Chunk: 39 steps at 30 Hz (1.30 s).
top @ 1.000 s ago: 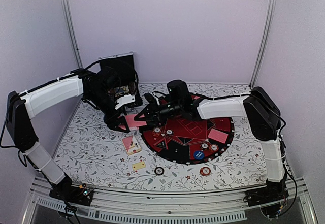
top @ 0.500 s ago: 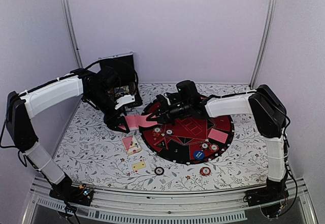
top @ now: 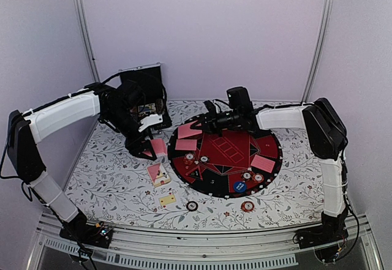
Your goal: Distribute texas hold em gaming equipment
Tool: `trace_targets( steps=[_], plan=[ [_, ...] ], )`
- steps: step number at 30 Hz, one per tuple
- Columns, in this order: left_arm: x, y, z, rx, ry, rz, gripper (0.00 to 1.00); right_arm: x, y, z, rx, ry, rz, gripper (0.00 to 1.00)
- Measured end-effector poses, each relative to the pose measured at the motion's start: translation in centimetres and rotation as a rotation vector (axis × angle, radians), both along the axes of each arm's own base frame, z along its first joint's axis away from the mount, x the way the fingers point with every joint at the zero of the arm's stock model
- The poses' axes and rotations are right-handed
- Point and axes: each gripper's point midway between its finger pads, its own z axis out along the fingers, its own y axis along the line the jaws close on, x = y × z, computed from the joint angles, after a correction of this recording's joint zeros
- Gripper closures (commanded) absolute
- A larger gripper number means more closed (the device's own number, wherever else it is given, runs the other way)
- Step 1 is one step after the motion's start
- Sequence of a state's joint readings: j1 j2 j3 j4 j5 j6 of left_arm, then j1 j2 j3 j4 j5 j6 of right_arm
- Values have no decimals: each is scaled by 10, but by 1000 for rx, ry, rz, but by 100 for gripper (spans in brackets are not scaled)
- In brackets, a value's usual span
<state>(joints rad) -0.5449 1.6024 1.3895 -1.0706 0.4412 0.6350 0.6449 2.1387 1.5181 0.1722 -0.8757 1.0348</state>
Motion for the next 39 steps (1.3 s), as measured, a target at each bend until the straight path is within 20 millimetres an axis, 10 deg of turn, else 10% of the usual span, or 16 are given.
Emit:
trace_targets(
  steps=[8, 19, 39],
  plan=[
    [-3, 1, -2, 1, 9, -1, 99, 53, 7, -46, -49, -1, -48, 100],
    [-5, 0, -2, -10, 17, -5, 99, 77, 14, -120, -143, 37, -103, 96],
    [-6, -1, -1, -13, 21, -7, 99, 82, -10, -123, -349, -40, -174, 41]
  ],
)
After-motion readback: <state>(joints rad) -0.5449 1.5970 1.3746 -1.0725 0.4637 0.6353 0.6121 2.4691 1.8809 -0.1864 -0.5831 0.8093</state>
